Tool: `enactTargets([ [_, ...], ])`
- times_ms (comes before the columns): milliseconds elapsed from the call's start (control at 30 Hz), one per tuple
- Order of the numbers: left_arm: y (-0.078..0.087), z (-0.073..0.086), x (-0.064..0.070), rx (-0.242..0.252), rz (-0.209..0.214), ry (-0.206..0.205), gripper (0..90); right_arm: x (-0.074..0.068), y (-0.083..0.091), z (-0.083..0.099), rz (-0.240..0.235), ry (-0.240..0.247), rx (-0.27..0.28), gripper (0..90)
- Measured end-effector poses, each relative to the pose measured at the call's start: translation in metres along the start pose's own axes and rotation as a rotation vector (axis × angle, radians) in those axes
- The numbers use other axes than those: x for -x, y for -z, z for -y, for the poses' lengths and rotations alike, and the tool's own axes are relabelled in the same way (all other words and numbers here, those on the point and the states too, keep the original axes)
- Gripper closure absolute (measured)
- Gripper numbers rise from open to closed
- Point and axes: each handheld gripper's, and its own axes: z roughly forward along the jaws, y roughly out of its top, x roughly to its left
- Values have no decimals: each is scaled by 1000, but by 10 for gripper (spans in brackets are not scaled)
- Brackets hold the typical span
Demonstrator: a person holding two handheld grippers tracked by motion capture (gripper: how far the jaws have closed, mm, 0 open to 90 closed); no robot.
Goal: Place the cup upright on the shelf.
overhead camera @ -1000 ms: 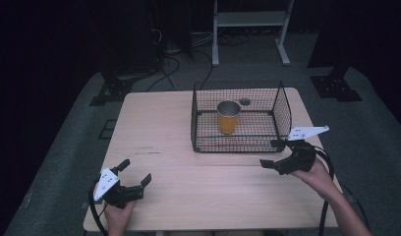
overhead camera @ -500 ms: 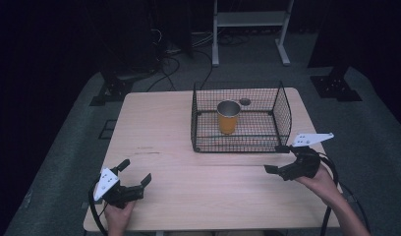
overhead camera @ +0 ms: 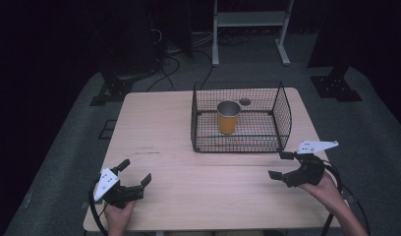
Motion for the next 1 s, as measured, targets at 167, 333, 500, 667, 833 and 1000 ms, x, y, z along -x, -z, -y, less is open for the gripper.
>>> enactTargets([
  [167, 0, 0, 0, 0, 0, 0, 23, 1, 0, 7, 7, -9, -2, 70],
  [333, 0, 0, 0, 1, -1, 0, 22, 3, 1, 16, 6, -32, -2, 70],
  [500, 0, 0, 0, 0, -1, 0, 22, 4, 2, 25, 11, -48, -7, 70],
  [667, 0, 0, 0, -1, -2, -1, 22, 5, 5, 34, 18, -66, -1, 70],
  [833, 0, 0, 0, -2, -3, -1, 23, 3, 6, 42, 27, -75, 2, 70],
  [1000, 0, 0, 0, -3, -4, -2, 22, -1, 7, 54, 31, -91, 23, 70],
])
